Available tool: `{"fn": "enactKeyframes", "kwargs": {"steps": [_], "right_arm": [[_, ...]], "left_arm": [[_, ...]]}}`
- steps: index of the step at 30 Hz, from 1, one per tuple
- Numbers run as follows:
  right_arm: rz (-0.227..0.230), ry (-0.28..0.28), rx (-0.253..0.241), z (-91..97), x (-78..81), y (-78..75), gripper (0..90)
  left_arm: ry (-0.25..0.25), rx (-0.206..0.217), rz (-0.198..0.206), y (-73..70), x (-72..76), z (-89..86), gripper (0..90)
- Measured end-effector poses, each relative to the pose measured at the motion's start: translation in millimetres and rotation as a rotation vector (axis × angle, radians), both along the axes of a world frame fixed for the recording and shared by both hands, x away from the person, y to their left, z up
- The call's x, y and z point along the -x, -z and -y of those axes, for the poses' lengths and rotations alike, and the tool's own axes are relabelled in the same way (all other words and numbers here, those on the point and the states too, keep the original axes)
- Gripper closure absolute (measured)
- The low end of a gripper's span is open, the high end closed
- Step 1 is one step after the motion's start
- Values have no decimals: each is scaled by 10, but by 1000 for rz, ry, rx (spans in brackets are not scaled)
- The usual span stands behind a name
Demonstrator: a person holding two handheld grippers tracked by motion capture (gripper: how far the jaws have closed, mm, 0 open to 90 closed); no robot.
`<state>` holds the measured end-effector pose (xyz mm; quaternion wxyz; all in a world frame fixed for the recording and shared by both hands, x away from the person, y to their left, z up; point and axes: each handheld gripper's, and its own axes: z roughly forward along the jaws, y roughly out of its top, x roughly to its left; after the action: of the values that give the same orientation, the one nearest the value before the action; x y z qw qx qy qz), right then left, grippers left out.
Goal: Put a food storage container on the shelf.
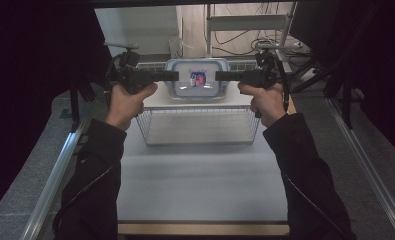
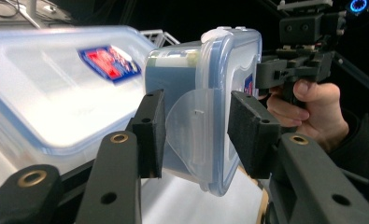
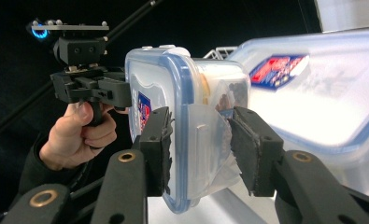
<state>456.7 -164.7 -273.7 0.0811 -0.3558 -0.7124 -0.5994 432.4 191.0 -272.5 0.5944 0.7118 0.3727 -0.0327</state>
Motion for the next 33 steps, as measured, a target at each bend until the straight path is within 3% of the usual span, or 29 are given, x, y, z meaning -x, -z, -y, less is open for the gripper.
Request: {"fn": "enactKeyframes", "kwargs": {"steps": [7, 17, 25, 28, 33], "right_arm": [[-7, 12, -20, -20, -184, -92, 581], [-29, 44, -12, -47, -428, -45, 574], [-46, 60, -14, -59, -506, -22, 572], [-44, 72, -21, -69, -519, -19, 571], [-19, 113, 18, -112, -510, -45, 562]], "left_arm": [[-27, 20, -12, -83, -173, -10, 575], [-74, 45, -34, 45, -348, 8, 571], [-98, 65, -25, 99, -399, 11, 563], [-135, 35, -12, 88, -388, 36, 553], [-149, -3, -12, 99, -390, 89, 553]]}}
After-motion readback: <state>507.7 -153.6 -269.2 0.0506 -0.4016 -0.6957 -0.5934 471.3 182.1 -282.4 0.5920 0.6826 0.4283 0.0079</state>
